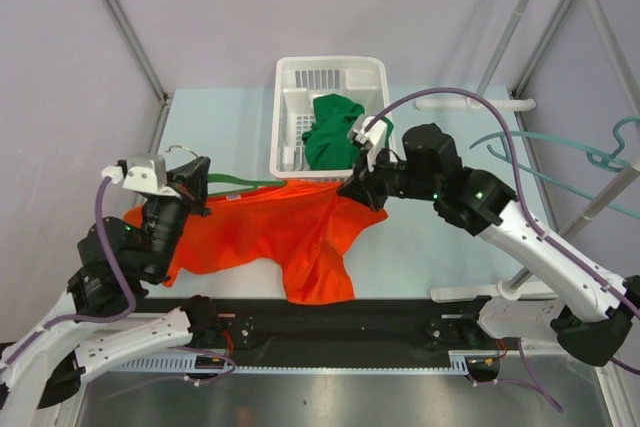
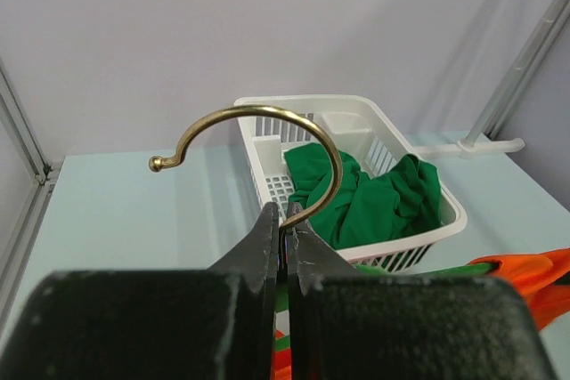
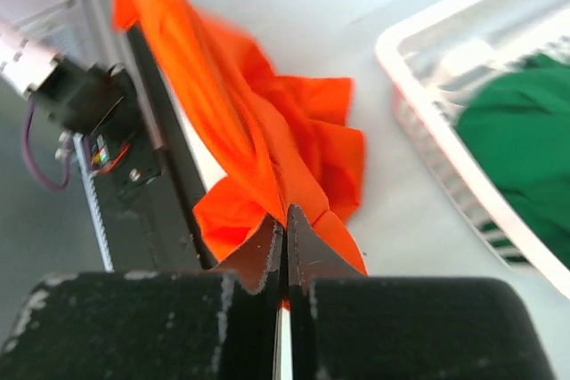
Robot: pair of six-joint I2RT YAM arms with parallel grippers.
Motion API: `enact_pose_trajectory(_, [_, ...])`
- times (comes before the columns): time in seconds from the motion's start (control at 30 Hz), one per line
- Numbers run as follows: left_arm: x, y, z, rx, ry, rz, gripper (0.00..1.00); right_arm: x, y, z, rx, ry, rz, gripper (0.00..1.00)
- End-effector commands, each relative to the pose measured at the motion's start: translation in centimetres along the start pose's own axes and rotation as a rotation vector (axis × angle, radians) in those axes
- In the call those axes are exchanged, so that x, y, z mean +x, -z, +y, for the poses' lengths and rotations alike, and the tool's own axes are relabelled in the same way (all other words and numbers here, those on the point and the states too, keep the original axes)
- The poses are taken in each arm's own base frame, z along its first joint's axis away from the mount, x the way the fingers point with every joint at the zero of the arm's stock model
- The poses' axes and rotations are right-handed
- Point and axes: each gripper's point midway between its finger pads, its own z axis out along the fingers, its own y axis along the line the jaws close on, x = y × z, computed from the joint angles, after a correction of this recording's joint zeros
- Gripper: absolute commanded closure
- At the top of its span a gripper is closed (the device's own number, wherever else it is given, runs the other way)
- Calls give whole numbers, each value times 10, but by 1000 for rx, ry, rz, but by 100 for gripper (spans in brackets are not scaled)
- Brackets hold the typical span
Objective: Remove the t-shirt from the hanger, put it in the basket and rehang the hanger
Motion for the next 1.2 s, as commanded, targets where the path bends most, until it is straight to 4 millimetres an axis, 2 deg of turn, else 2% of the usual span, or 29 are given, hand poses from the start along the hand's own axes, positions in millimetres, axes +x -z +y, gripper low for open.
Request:
enact_pose_trajectory(0.0, [15,-4,11,-77,-47,-14,100,-64,61,-21,264,-114,-214,100])
enact_pose_trajectory(0.07, [26,-5,15,-114,-53,-12,100,-77,71,-16,263,-162,-291,100])
enact_pose_trajectory(0.1, [28,-4,19,-128,-49,-15,100,-85,88,-17,296,-189,-352,100])
enact_pose_trajectory(0.17, [31,-2,27,-175,-46,-20,100,-81,101,-31,399,-289,-406,100])
enact_pose_trajectory(0.23, [26,3,35,-203,-5,-39,100,-72,123,-43,503,-369,-438,100])
enact_pose_trajectory(0.27, [22,6,40,-217,21,-52,100,-56,130,-54,592,-393,-404,100])
enact_pose_trajectory(0.33, [10,14,48,-225,85,-90,100,-42,139,-55,623,-419,-397,100])
enact_pose_trajectory(0.37, [4,16,50,-220,110,-107,100,-29,134,-56,627,-425,-368,100])
enact_pose_trajectory(0.43, [-6,23,57,-220,164,-138,100,-17,130,-54,622,-425,-338,100])
enact_pose_trajectory(0.47, [-13,25,59,-220,185,-152,100,-3,127,-57,646,-428,-298,100])
enact_pose_trajectory(0.6, [-27,30,62,-200,211,-180,99,18,129,-66,710,-443,-268,100])
enact_pose_trajectory(0.73, [-30,36,68,-208,226,-181,99,23,141,-75,790,-451,-272,100])
enact_pose_trajectory(0.87, [-34,44,81,-237,254,-196,100,43,161,-94,957,-468,-247,100])
enact_pose_trajectory(1.0, [-33,52,96,-297,263,-200,100,61,172,-102,1036,-521,-264,100])
enact_pose_trajectory(1.1, [-33,57,105,-328,274,-213,100,65,169,-105,1035,-527,-272,100])
enact_pose_trajectory(1.17, [-37,57,103,-308,292,-231,100,58,151,-100,947,-481,-252,100])
